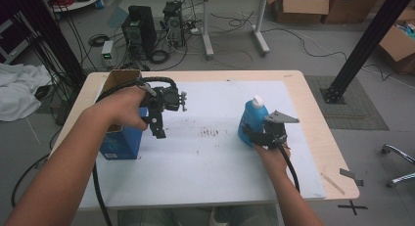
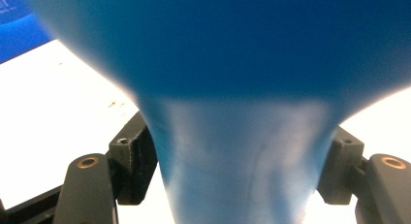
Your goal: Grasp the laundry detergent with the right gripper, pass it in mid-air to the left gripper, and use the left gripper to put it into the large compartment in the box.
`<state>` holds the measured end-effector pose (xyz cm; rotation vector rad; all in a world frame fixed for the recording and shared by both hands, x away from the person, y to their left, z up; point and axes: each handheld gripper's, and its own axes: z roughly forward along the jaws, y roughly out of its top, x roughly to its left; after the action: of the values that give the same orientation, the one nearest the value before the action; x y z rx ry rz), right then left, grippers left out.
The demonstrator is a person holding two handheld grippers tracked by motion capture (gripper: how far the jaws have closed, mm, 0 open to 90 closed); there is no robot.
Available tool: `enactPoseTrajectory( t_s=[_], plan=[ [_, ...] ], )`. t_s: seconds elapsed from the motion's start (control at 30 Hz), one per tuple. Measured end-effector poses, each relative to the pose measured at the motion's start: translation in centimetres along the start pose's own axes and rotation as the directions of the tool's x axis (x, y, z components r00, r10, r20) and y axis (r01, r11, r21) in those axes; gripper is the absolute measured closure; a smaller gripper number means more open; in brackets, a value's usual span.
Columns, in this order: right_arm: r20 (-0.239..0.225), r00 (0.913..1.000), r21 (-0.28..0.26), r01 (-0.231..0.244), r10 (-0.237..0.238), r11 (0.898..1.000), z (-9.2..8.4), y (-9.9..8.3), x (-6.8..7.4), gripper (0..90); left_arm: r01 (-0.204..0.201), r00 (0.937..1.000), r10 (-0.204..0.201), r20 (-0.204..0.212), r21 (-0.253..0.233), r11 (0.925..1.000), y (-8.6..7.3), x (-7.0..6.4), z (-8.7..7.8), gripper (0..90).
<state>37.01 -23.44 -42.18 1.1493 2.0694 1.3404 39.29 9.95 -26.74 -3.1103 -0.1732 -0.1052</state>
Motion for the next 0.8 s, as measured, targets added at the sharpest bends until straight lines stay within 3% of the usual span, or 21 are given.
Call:
enactPoseTrajectory(
  t_s=[0.47, 0.8],
  plan=[
    [-0.005, 0.9999, -0.029, 0.011, -0.012, 1.0, 0.04, -0.26, 0.1, 38.4, -0.004, 1.0, 0.004, 0.007, 0.005, 1.0, 0.13, 0.0, 0.43, 0.1],
    [0.041, 0.9986, -0.06, 0.037, -0.035, 0.997, -0.09, -0.34, 0.57, 42.3, 0.004, 1.0, -0.004, 0.005, -0.002, 1.0, -0.16, 0.11, 0.4, 0.1]
  ],
)
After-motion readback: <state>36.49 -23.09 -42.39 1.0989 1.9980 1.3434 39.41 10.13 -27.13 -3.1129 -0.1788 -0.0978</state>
